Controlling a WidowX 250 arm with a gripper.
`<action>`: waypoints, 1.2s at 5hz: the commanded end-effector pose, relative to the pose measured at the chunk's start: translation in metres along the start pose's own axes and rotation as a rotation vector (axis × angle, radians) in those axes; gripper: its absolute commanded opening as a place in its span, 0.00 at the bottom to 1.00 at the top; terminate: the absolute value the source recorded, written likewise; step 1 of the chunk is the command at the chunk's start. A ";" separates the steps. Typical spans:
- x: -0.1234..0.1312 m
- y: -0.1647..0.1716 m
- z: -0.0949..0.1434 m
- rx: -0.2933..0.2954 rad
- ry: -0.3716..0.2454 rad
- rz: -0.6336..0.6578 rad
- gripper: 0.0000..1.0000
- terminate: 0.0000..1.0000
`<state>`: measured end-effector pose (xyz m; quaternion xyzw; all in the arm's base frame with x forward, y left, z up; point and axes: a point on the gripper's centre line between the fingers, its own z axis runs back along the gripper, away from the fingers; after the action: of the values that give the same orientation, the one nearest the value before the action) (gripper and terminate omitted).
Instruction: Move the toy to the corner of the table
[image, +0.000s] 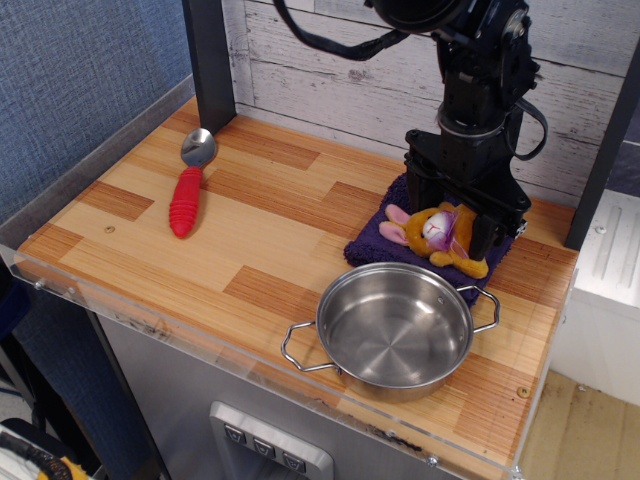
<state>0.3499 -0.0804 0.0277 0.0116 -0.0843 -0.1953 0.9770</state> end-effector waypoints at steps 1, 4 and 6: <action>0.000 -0.004 0.017 -0.016 -0.063 -0.017 0.00 0.00; 0.010 -0.002 0.035 -0.032 -0.106 -0.002 0.00 0.00; 0.041 0.003 0.076 -0.028 -0.187 -0.017 0.00 0.00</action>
<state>0.3731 -0.0936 0.0788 -0.0200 -0.1290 -0.2071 0.9696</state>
